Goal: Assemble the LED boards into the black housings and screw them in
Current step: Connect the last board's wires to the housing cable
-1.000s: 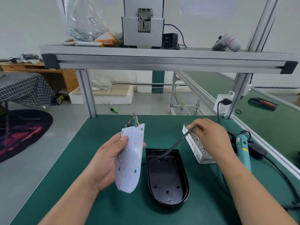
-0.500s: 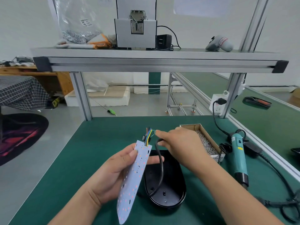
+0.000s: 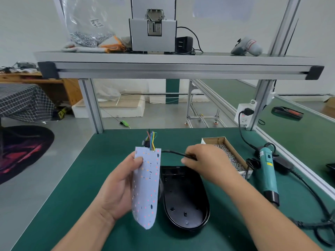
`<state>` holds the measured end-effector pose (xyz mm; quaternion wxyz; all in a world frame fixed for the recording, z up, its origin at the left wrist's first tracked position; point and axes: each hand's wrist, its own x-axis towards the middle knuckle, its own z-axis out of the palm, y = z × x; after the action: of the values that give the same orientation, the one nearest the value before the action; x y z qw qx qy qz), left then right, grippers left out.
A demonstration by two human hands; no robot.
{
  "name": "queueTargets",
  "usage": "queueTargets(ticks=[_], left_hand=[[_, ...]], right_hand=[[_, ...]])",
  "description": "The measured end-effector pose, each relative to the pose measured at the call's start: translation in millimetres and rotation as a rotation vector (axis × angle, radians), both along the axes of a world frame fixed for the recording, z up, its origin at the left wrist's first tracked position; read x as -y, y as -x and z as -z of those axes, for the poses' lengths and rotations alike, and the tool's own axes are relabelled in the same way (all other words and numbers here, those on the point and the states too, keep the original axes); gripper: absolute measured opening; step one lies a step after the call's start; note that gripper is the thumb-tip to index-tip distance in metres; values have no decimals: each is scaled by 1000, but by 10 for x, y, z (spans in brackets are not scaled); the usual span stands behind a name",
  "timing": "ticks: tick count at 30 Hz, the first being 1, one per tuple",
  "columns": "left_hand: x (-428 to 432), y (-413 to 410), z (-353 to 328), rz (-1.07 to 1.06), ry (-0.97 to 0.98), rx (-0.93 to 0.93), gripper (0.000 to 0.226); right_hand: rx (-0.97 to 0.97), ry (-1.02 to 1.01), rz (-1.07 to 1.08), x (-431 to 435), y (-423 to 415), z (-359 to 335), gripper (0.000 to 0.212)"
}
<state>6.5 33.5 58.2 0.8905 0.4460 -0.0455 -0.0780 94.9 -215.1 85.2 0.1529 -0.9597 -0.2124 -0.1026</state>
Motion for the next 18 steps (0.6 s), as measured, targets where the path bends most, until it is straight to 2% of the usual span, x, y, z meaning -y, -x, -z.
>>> queueTargets(ticks=[3, 6, 9, 11, 14, 18], left_hand=[[-33, -27, 6, -48, 21, -93, 33], [-15, -44, 26, -25, -25, -110, 32], [-3, -82, 88, -41, -74, -108, 32], [6, -122, 138, -97, -90, -123, 30], [37, -155, 189, -149, -110, -107, 33], [89, -175, 202, -163, -100, -92, 36]], right_hand=[[-271, -138, -62, 259, -43, -112, 23], [-360, -320, -137, 341, -40, -119, 16], [-505, -696, -171, 234, -12, -15, 9], [-554, -838, -188, 122, 4, 93, 7], [-516, -827, -176, -33, 14, 247, 8], [-441, -717, -141, -112, 22, 392, 12]])
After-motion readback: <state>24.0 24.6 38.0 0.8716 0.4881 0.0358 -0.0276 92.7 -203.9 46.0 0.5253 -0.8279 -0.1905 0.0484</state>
